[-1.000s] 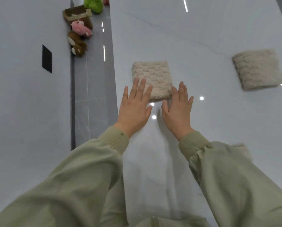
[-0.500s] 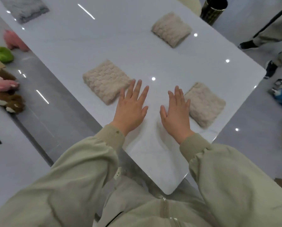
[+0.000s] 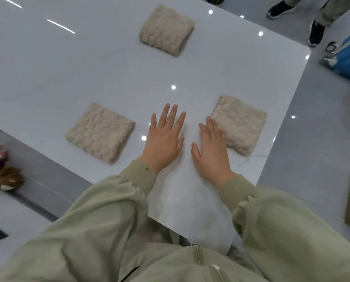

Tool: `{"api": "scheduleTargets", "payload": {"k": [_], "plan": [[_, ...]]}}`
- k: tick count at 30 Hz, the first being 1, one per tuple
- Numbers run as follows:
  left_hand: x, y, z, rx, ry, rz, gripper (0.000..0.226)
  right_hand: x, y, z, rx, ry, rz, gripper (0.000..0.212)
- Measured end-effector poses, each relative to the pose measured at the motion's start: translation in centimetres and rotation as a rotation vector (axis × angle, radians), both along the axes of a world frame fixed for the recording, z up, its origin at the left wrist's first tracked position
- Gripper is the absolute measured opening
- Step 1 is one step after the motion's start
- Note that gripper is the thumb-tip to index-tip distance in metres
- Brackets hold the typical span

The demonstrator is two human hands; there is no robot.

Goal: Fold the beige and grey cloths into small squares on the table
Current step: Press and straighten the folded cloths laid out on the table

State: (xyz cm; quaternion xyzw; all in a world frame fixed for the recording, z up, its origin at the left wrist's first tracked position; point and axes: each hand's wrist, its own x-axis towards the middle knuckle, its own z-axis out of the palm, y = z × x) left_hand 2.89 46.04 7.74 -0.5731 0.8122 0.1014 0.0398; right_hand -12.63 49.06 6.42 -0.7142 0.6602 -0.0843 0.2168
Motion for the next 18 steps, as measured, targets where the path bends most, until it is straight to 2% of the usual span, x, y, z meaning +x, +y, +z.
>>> {"api": "scheduleTargets", "payload": {"k": [9,14,18], "plan": [[9.2,-4.6,0.1,-0.014,0.062,-0.122,0.061,8.8,-1.8,0.0,-0.033,-0.080,-0.180,0.054],[16.6,-7.1,0.0,0.053,0.121,-0.233,0.059,16.6,-2.4,-0.4,-0.055,-0.207,-0.403,0.052],[22.4,-8.2,-0.5,0.136,0.345,-0.180,0.054,22.3,-1.2,-0.4,-0.025,-0.381,-0.617,0.051]]}}
